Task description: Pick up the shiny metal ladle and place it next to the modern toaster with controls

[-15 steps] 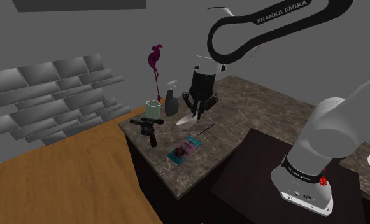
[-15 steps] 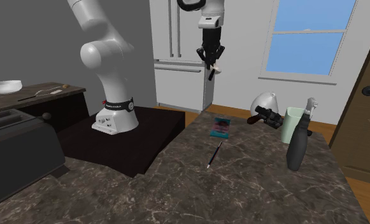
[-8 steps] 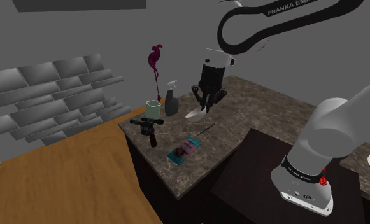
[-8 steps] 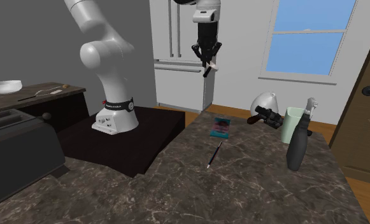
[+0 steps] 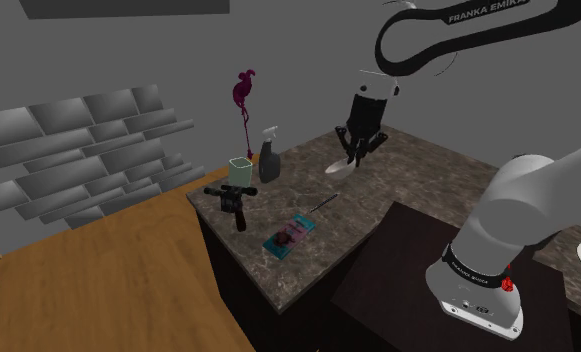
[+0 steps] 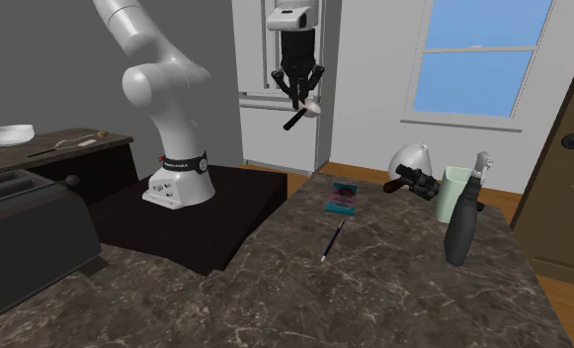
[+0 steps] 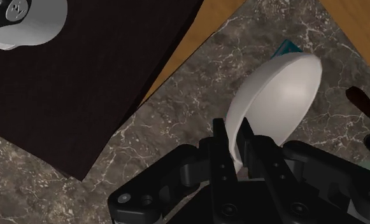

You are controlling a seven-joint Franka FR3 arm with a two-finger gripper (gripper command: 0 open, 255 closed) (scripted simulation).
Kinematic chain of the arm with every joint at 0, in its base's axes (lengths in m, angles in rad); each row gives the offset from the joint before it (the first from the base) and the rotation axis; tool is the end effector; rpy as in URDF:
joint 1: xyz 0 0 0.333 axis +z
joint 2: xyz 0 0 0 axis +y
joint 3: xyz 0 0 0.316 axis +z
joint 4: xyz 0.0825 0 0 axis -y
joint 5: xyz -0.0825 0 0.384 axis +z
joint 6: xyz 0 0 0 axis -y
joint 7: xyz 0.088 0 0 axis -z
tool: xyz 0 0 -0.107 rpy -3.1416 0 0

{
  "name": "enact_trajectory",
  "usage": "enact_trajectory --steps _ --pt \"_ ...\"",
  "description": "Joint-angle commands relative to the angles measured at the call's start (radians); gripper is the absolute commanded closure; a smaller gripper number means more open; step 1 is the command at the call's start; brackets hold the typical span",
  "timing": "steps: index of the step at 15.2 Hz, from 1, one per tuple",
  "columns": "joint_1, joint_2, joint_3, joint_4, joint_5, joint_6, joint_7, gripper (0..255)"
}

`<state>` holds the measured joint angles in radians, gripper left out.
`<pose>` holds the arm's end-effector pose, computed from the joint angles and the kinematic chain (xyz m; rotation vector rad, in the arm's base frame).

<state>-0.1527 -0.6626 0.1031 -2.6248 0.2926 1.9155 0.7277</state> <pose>0.3426 0.0037 0.4520 -2.6553 1.2932 0.1639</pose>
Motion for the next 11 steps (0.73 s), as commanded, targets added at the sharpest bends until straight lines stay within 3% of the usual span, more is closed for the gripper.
enact_trajectory --steps 1,11 --pt "-0.028 -0.03 -0.046 -0.011 -0.034 -0.031 -0.048 255" --pt "-0.176 -0.064 -0.267 -0.015 -0.215 -0.107 -0.29 255"
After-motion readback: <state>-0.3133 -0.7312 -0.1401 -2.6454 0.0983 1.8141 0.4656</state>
